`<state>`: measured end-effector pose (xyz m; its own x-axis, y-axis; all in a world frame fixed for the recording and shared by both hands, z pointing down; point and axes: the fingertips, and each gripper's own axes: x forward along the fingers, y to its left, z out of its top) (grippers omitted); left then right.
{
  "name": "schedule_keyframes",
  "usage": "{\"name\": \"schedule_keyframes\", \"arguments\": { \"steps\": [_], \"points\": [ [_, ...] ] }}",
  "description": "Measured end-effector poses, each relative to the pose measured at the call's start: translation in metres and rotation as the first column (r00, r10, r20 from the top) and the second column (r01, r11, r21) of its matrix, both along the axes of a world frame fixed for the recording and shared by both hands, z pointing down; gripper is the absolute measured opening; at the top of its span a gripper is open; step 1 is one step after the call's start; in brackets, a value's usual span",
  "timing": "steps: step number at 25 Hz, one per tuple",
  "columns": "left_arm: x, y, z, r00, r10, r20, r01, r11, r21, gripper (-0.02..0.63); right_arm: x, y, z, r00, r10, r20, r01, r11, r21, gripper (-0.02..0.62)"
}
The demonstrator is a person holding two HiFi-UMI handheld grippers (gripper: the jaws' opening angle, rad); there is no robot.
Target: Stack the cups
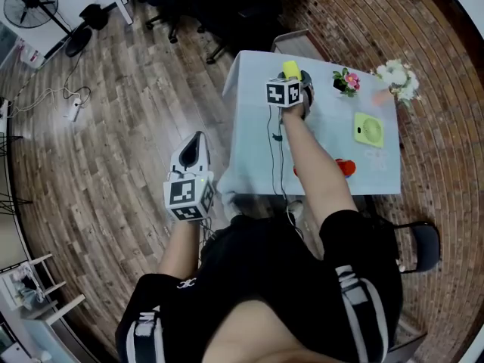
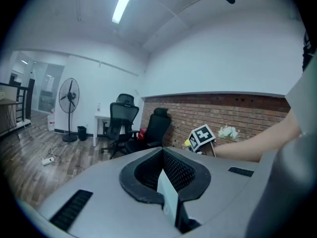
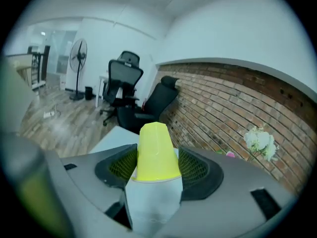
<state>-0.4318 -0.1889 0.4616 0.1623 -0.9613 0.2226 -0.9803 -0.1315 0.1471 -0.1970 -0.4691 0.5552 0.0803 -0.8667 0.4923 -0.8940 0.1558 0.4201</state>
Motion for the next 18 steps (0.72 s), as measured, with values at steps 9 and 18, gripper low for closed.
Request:
{"name": "schedule_keyframes", "arguments": {
  "steps": [9, 18],
  "points": [
    [0.029, 0.010, -0.046, 0.998, 0.050, 0.026, -0.052, 0.994, 0.095, 0.002, -0.028, 0.092, -0.164, 0.905, -0.216, 0.367, 0.063, 0.920, 0.387, 0.261],
    [0.097, 0.010, -0.061, 0.981, 0.184, 0.058, -0.190, 0.975, 0.115, 0.002, 0.025, 0.187, -0.228, 0.840, -0.330, 0.430, 0.048, 0.835, 0.548, 0.261]
  ]
}}
